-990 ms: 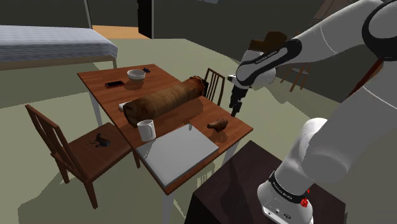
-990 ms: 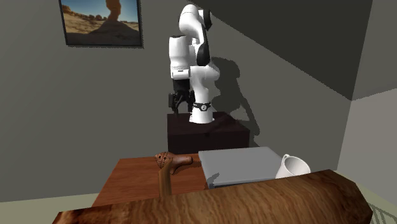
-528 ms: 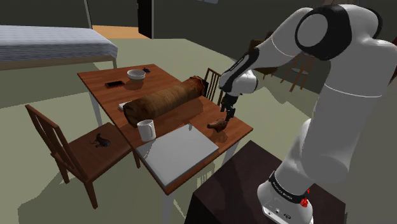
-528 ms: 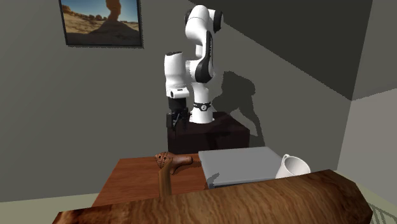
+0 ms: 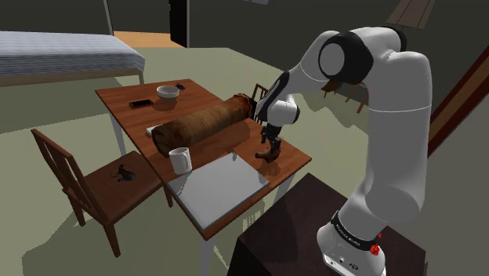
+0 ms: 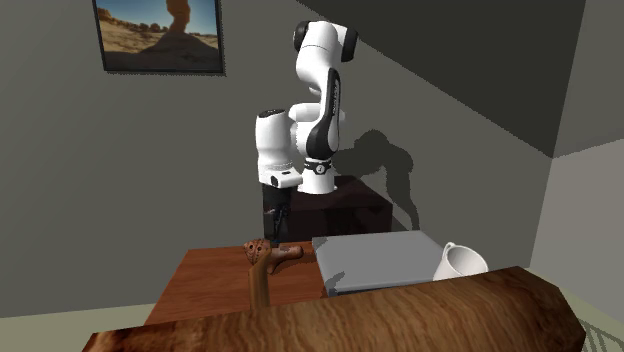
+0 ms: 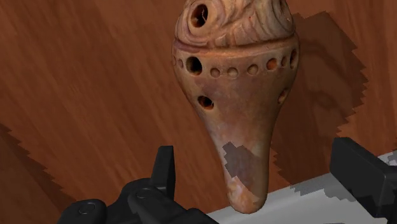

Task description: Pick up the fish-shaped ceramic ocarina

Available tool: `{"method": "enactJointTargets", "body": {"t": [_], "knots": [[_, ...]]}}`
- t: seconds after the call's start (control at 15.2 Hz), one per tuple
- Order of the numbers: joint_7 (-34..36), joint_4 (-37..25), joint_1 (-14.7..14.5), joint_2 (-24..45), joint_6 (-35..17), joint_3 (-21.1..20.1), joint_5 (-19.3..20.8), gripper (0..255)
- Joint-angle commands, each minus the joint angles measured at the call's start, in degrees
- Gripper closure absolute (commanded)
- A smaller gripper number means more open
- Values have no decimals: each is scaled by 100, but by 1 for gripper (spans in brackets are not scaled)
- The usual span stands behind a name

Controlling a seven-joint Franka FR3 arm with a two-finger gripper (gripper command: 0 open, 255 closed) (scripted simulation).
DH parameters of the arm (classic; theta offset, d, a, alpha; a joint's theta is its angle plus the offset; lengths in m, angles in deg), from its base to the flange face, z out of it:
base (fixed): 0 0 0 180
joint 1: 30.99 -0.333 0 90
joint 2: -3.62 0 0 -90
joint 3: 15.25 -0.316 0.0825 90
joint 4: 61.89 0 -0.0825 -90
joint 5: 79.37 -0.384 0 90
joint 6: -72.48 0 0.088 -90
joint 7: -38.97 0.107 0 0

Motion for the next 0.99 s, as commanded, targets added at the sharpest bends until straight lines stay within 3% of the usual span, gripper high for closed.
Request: {"method": "enactJointTargets", "body": {"t": [0.0, 0.4, 0.46, 0.92], "knots": [[-159, -78, 124, 184, -100, -137, -144, 0], [-357, -192, 321, 522, -322, -391, -407, 0], [-361, -193, 324, 520, -318, -388, -405, 255], [-363, -197, 327, 523, -317, -389, -405, 255]]}}
